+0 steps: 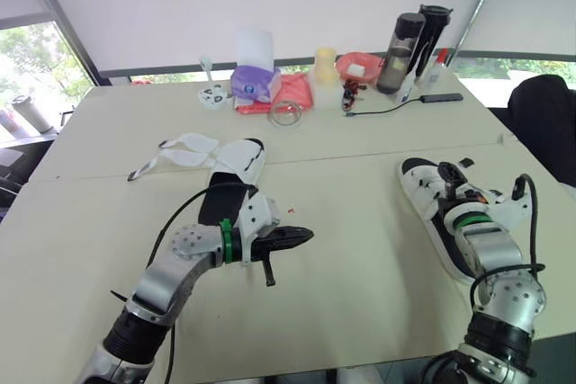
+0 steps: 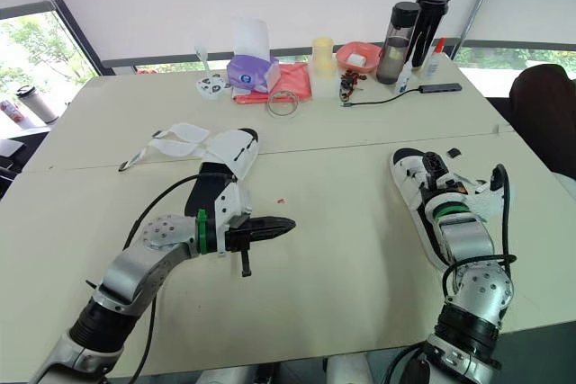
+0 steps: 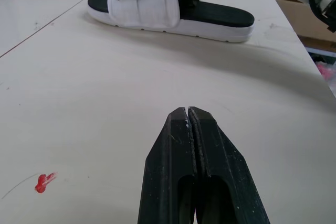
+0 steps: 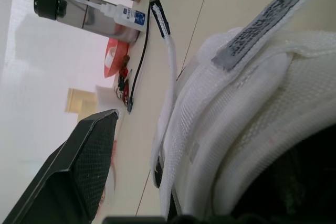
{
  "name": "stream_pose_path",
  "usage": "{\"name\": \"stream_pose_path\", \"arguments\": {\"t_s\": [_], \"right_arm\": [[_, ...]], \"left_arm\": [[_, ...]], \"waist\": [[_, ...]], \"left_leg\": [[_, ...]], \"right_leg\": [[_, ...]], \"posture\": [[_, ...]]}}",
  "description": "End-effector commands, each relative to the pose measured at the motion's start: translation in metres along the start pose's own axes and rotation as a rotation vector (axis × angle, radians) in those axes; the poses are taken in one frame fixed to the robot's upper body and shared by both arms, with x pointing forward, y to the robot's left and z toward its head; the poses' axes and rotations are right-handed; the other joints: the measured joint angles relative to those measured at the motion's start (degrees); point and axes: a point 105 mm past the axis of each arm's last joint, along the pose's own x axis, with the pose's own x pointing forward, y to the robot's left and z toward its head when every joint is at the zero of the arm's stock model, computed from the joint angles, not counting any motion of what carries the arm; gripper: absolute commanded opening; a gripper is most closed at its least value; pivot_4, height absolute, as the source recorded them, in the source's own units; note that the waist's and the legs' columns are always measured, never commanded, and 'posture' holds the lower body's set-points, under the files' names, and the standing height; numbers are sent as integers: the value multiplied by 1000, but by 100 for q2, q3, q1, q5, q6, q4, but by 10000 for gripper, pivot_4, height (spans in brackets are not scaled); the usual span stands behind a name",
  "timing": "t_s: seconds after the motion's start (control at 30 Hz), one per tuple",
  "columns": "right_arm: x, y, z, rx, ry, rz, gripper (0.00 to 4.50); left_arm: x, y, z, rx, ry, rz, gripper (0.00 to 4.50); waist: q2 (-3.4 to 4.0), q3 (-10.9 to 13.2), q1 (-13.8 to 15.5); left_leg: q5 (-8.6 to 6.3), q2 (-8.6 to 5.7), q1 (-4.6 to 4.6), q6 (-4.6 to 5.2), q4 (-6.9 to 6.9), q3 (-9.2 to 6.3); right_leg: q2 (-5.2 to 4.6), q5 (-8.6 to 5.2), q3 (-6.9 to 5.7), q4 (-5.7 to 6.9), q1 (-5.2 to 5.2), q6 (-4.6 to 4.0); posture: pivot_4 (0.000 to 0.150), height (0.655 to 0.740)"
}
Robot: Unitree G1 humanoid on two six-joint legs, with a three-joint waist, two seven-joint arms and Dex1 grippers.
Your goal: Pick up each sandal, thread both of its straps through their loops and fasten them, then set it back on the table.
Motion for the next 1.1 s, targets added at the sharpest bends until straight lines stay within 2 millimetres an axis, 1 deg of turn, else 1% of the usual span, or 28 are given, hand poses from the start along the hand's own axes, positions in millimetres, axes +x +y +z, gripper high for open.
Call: {"name": "stream_pose_path", "arguments": {"t_s": [0.03,0.13,0.17,0.27,0.33,0.47,0.57,0.6,0.67,0.7,0.77,0.8,0.87,0.9,0.97,1.0,1.07,1.1], "right_arm": [[-18,-5,1,-9,37,0,44458],[-35,-9,-1,7,74,19,44458],[-46,-8,-3,-12,105,51,44458],[-68,-5,-8,-61,174,118,44458],[-89,-3,-14,-142,266,200,44458],[-119,2,-22,-238,422,319,44458],[-138,-3,-24,-369,570,340,44458],[-146,-2,-24,-436,634,371,44458],[-159,10,-24,-530,742,459,44458],[-162,18,-27,-547,788,515,44458],[-166,27,-36,-572,845,586,44458],[-168,34,-49,-595,892,645,44820],[-169,48,-72,-617,942,749,45000],[-167,53,-79,-622,946,785,45000],[-162,59,-89,-636,931,824,45000],[-159,61,-92,-644,922,836,45000],[-149,66,-100,-686,890,858,45000],[-139,69,-103,-705,854,862,45000]], "left_arm": [[-2,0,4,26,-13,-2,0],[-5,2,1,24,-8,1,0],[-6,3,1,14,-11,13,0],[-10,6,1,-14,-25,50,0],[-17,15,3,-53,-56,129,0],[-29,29,6,-87,-92,264,0],[-42,42,9,-109,-118,408,0],[-46,45,9,-118,-125,452,0],[-54,45,9,-128,-125,518,0],[-58,45,9,-121,-119,545,0],[-63,45,9,-114,-111,576,0],[-69,47,11,-109,-110,609,2574],[-78,44,14,-127,-121,614,7920],[-82,44,15,-126,-113,624,13310],[-87,43,14,-131,-103,635,22966],[-89,42,14,-138,-102,637,28577],[-96,45,13,-80,-65,675,38078],[-102,53,15,-17,-43,730,43801]], "waist": [[-1,0,20],[-2,-1,18],[-2,-1,22],[-2,0,18],[-3,1,13],[-17,8,5],[-17,8,24],[-24,12,28],[-25,13,22],[-36,16,24],[-66,28,25],[-74,32,30],[-92,43,10],[-95,45,23],[-95,46,54],[-95,46,68],[-97,47,94],[-97,48,117]], "left_leg": [[0,0,-1,0,-1,-5],[0,1,-1,0,-2,-7],[0,2,-1,0,-3,-7],[-1,3,-2,0,-5,-8],[-1,5,-2,0,-5,-8],[-2,13,-3,0,-3,-8],[-2,14,-5,-1,2,-7],[-2,12,-5,-1,4,-5],[-3,13,-11,-2,8,-5],[-4,13,-10,-2,8,-2],[-4,18,-10,-3,7,-2],[-5,22,-9,-5,7,-2],[-6,27,-9,-7,6,-2],[-8,33,-9,-11,6,-1],[-9,37,-12,-12,4,-1],[-7,37,-14,-10,2,-2],[-7,34,-18,-9,-1,-1],[-7,34,-21,-9,-2,0]], "right_leg": [[-1,0,1,0,0,0],[-2,0,1,0,1,-1],[-3,-1,2,-4,1,-1],[-4,-3,2,-9,4,-1],[-5,-4,3,-13,5,-1],[-3,-7,2,-17,5,1],[-6,-20,2,-19,7,18],[-10,-20,2,-20,9,18],[-11,-21,0,-25,8,18],[-13,-21,1,-27,7,19],[-9,-20,-1,-28,8,18],[-8,-20,-3,-28,8,17],[-6,-19,-4,-28,6,15],[-5,-17,-7,-29,4,12],[-6,-15,-17,-33,0,7],[-7,-13,-18,-37,0,4],[-8,0,-20,-49,0,-15],[-8,2,-20,-60,0,-17]], "posture": [[1500,7400],[1500,7400],[1500,7400],[1500,7400],[1500,7400],[1500,7400],[1500,7400],[1500,7400],[1500,7400],[1500,7400],[1500,7400],[1500,7400],[1500,7400],[1500,7400],[1500,7400],[1500,7400],[1500,7400],[1500,7400]]}}
